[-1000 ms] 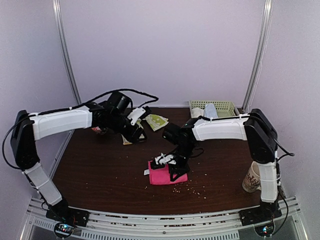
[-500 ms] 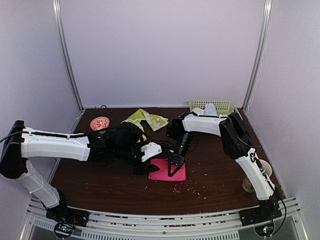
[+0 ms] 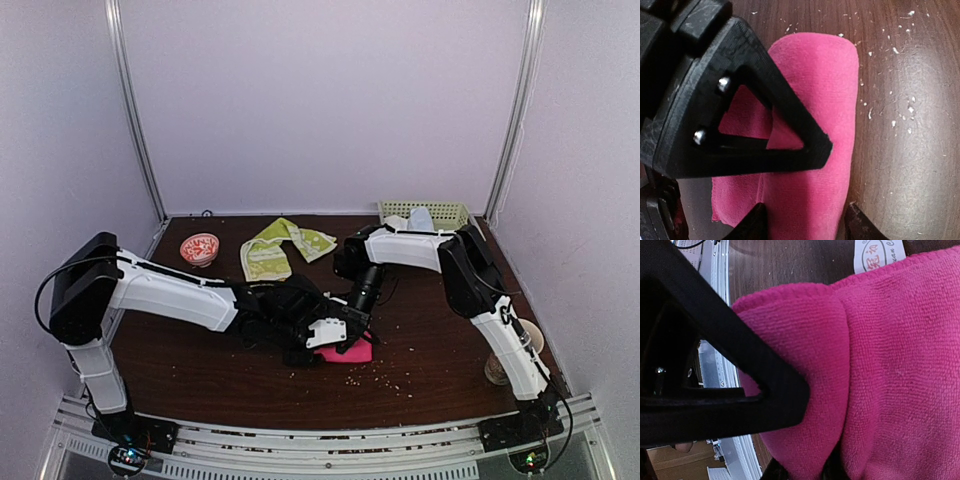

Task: Roll the towels
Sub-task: Roll the towel at the center of the board.

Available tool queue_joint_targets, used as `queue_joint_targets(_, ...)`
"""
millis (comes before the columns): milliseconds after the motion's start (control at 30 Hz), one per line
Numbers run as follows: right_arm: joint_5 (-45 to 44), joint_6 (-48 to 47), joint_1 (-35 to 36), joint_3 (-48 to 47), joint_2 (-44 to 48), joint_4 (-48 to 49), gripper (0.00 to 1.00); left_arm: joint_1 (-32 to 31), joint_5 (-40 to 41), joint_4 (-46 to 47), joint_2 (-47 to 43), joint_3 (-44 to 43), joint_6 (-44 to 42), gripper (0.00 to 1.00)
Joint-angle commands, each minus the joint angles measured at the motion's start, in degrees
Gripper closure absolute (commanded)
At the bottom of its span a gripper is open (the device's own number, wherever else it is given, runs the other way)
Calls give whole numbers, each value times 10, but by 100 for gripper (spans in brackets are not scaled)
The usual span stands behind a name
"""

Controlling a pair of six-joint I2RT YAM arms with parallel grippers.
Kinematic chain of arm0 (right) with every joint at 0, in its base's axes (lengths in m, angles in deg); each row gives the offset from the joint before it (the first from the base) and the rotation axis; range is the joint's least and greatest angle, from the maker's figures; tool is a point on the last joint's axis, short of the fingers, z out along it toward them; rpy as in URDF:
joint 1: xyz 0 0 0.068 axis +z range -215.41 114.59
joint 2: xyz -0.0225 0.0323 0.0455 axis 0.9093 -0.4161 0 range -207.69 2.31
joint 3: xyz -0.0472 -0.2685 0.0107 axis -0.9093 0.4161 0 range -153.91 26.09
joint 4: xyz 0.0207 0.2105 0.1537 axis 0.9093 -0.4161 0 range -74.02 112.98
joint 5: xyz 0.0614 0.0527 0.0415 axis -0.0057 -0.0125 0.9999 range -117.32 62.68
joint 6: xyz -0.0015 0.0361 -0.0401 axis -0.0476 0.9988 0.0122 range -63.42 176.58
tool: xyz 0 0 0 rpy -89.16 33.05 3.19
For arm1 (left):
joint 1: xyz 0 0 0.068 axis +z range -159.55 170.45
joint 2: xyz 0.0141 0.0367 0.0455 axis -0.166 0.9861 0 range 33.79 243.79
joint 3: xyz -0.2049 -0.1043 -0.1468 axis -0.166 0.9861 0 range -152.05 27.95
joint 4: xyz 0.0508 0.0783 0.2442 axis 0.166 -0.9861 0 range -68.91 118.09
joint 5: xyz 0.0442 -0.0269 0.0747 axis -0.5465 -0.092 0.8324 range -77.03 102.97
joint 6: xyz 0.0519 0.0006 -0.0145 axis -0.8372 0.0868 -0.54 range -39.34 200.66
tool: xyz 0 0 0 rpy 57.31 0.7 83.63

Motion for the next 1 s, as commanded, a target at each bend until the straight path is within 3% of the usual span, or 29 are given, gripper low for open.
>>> queue_joint_targets(0,-128,2,9,31,-60,60,88,-12,21,14,27,-15,-20,49)
queue_joint_targets(167,-117,4,9,23,-40,60,83,-23,14,8,39,-21,-10,65)
queue_joint_targets(367,-76,-7,-6,45,58,59,57,-28,1,-32,42,-37,14,85)
queue_joint_targets(600,-62,59,-65,67,99,90,46,-28,-26,-95,25,-48,58,89)
queue_joint_targets(833,-108,98,-68,111,81,141,64,-29,-54,-134,19,-61,94,90)
queue_joint_targets(967,-137,117,-55,113,72,168,68,-30,-98,-161,25,-90,113,90)
